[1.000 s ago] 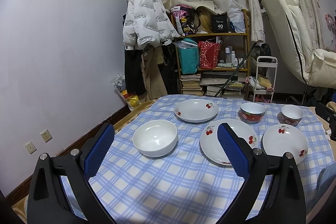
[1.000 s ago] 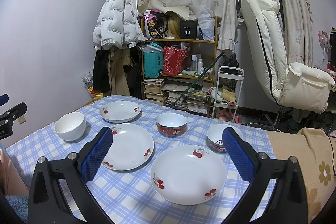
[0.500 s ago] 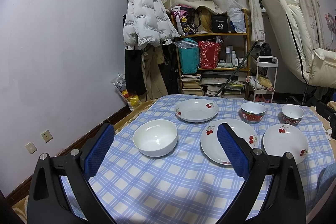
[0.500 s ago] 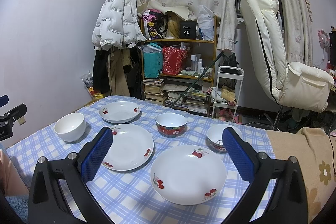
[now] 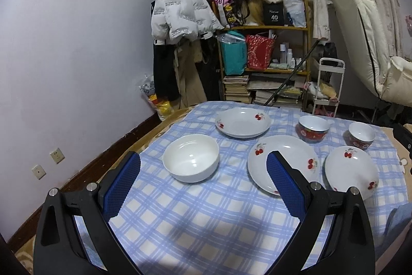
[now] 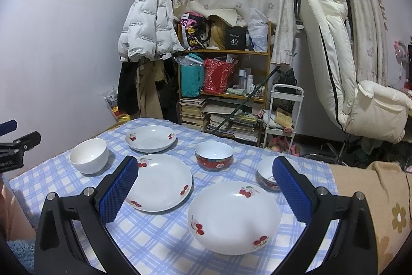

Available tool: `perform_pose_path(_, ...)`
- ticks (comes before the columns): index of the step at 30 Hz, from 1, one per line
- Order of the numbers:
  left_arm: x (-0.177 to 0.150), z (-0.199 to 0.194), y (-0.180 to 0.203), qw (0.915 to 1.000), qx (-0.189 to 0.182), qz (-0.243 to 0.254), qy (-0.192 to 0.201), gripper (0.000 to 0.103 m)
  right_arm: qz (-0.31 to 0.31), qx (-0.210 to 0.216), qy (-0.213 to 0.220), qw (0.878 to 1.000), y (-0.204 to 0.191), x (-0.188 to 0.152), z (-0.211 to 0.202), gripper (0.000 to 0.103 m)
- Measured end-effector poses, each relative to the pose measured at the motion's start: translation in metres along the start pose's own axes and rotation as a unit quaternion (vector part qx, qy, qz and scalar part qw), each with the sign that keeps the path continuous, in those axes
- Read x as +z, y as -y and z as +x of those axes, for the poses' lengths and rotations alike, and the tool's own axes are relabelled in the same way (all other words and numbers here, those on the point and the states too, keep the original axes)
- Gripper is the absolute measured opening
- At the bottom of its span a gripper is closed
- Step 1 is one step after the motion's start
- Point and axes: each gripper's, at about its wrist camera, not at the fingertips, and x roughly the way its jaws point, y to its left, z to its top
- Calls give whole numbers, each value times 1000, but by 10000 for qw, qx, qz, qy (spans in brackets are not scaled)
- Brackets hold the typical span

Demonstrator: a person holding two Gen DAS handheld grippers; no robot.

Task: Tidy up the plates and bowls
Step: 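Reach both grippers to the rim of a cherry plate and close on it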

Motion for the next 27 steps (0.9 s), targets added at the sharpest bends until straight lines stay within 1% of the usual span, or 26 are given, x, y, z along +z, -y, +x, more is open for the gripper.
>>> perform_pose_path(3, 10, 8, 1, 9999, -44, 0, -119, 97, -66, 40, -85, 9999, -7, -3, 14, 103)
perform_pose_path(6, 24, 14, 2, 9998, -76, 32, -180, 97, -54, 140, -177, 9997, -6, 9, 22, 103)
perform_pose_path(9, 41, 21, 5, 9997, -78, 99, -218, 97, -18, 122, -247, 9996, -6, 17, 32, 103)
perform_pose_path(13, 56, 36, 16, 9988, -19, 263, -417, 97, 115, 242, -307, 9992, -4, 32, 48, 103)
perform_pose_path(15, 60, 47, 22, 9982, -29, 241, -542, 97, 107, 271, -328, 9990, -5, 40, 57, 103)
perform_pose_path(18, 57, 63, 27, 9973, -216, 20, -697, 97, 63, 446, -374, 9983, -10, 48, 70, 103)
perform_pose_path(20, 51, 74, 30, 9963, -250, -60, -820, 97, 43, 499, -447, 9977, -14, 51, 79, 103)
perform_pose_path(22, 47, 84, 33, 9954, -263, -61, -915, 97, 31, 557, -559, 9969, -18, 51, 89, 103)
perform_pose_path(25, 37, 102, 35, 9928, -279, -158, -1158, 97, 45, 607, -714, 9956, -21, 47, 102, 103)
perform_pose_path(27, 31, 115, 34, 9898, -179, -300, -1380, 97, 48, 581, -812, 9950, -23, 44, 110, 103)
